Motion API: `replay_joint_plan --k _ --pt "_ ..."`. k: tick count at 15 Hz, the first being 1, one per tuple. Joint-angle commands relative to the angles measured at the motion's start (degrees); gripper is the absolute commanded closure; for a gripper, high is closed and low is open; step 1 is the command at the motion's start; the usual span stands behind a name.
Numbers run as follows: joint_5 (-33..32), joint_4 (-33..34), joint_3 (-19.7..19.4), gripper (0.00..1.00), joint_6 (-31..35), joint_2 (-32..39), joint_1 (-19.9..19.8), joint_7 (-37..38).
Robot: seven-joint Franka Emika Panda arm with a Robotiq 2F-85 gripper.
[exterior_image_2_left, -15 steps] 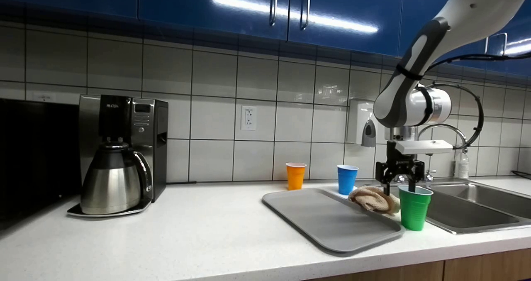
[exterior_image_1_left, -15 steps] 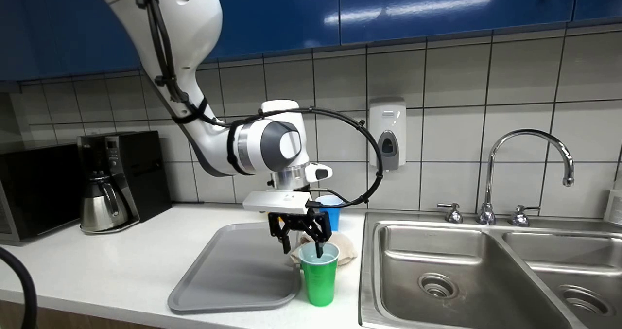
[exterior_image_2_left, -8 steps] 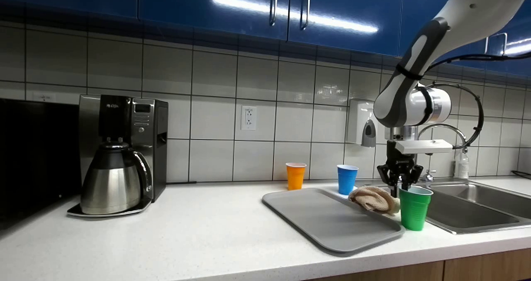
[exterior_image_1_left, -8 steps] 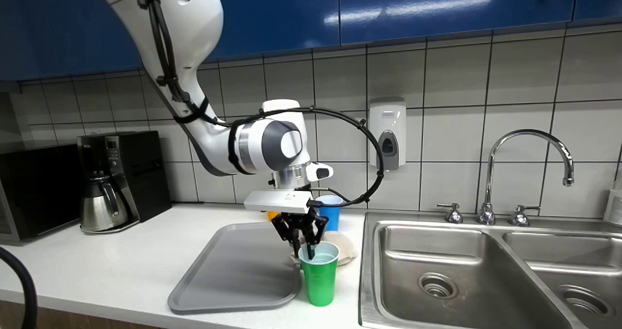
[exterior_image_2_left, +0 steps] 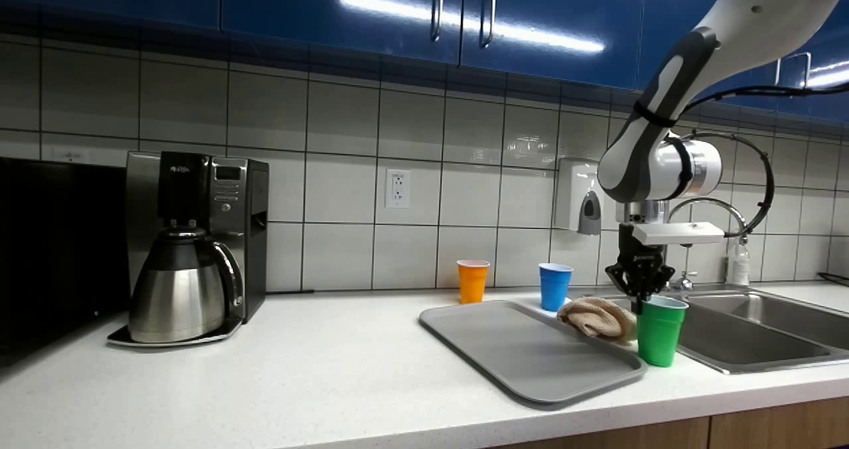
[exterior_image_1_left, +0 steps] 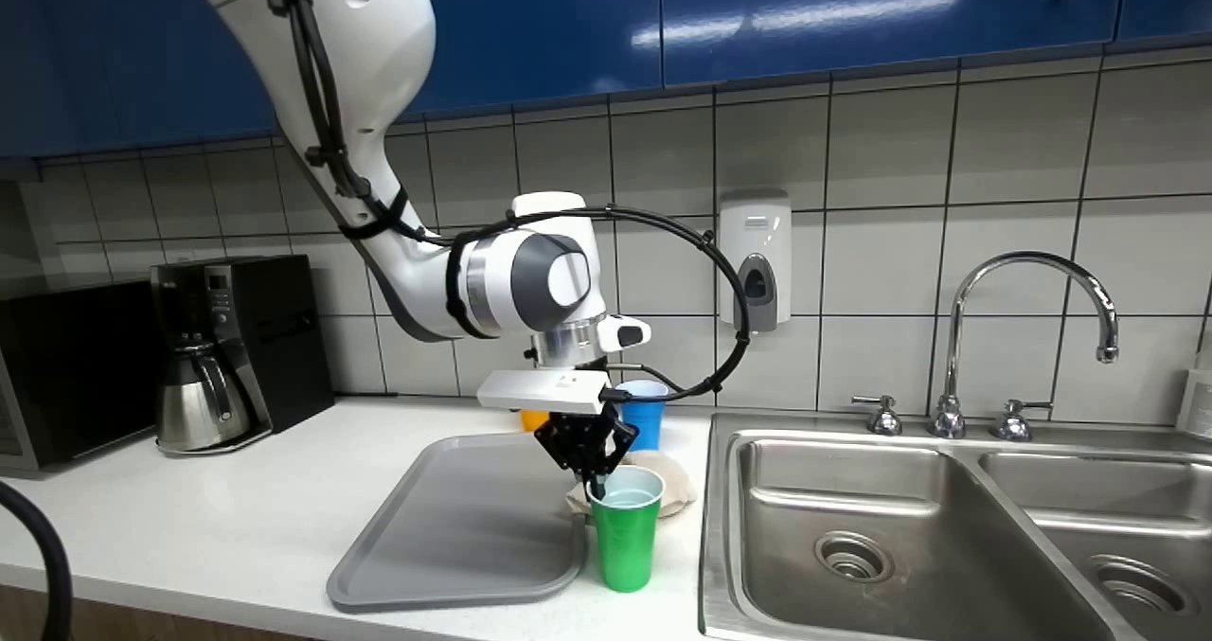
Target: Put the cups on the tray
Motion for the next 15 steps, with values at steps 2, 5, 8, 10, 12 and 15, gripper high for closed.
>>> replay_joint_plan --k 2,5,8,10,12,15 --pt "-0.5 -0.7 0.7 0.99 -3.0 -4.0 0.2 -1.9" --pt "0.1 -1.4 1.3 0.99 -4.5 -7.0 0.8 -5.0" --pt "0.6 -2.0 2.1 0.99 -6.1 -9.9 1.6 -7.6" --pt "1.2 -2.5 2.6 0.99 -6.8 -11.5 2.4 -8.7" --pt "1.3 -3.2 3.1 0.99 -7.3 -12.8 3.2 -9.1" --pt "1.2 -4.8 3.8 0.99 -6.2 -14.0 4.3 -8.6"
